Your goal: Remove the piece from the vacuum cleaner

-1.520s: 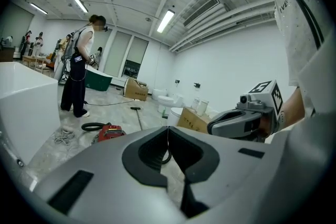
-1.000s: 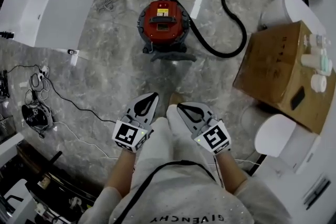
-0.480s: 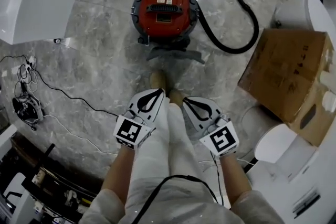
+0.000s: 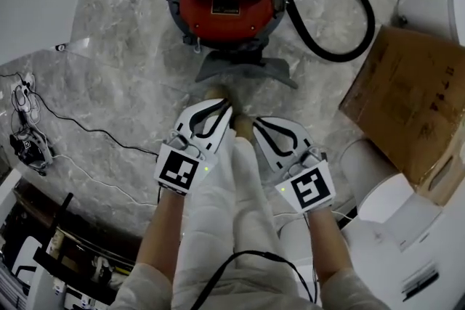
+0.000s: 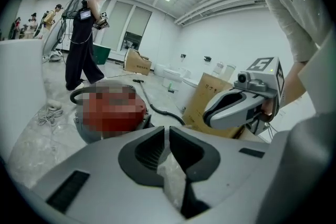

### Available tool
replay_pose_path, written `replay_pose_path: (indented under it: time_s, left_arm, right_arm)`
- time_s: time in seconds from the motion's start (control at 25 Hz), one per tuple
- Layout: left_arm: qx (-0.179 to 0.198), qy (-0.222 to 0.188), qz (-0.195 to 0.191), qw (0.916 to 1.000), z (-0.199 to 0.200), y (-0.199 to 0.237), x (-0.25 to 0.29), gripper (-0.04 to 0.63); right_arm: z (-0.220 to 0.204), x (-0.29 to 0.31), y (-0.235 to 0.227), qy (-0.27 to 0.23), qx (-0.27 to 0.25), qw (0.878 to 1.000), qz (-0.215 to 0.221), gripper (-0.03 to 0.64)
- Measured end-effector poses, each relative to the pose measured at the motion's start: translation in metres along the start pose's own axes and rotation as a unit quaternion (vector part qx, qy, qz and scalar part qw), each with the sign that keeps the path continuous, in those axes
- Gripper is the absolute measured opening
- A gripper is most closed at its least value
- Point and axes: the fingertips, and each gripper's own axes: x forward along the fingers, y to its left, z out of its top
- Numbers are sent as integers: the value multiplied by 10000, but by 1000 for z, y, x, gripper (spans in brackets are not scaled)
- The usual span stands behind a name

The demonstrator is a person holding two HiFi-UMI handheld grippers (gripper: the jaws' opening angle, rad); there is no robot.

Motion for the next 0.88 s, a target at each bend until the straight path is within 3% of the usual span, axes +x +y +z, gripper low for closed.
replay_pose_path:
  time_s: [0.12, 0.24, 0.32, 0.36, 0.44, 0.72, 0.88]
  left_arm:
    - [440, 314, 201, 9983, -14, 23, 14, 80]
    - [623, 509, 237, 9965, -22, 41, 28, 133]
    - [749, 727, 185, 9944, -30, 46, 38, 180]
    - [844, 887, 119, 9924, -36, 47, 42, 235]
    - [1068, 1198, -53, 9870, -50, 44, 51, 289]
    - [1774, 1712, -479, 9679, -69, 39, 77, 308]
    - [2212, 1902, -478, 9553, -75, 47, 89, 308]
  right_arm:
    - [-7, 12, -15, 67, -38, 9999, -68, 18]
    - [-12, 22, -39, 241, -181, 9993, -239, 18]
    - [-16, 27, -54, 424, -320, 9981, -324, 20]
    - [-19, 29, -61, 532, -377, 9973, -338, 21]
    - [-26, 34, -73, 771, -477, 9952, -357, 62]
    - [-56, 59, -96, 1492, -886, 9840, -406, 180]
    - [-73, 72, -100, 1876, -1141, 9748, -383, 212]
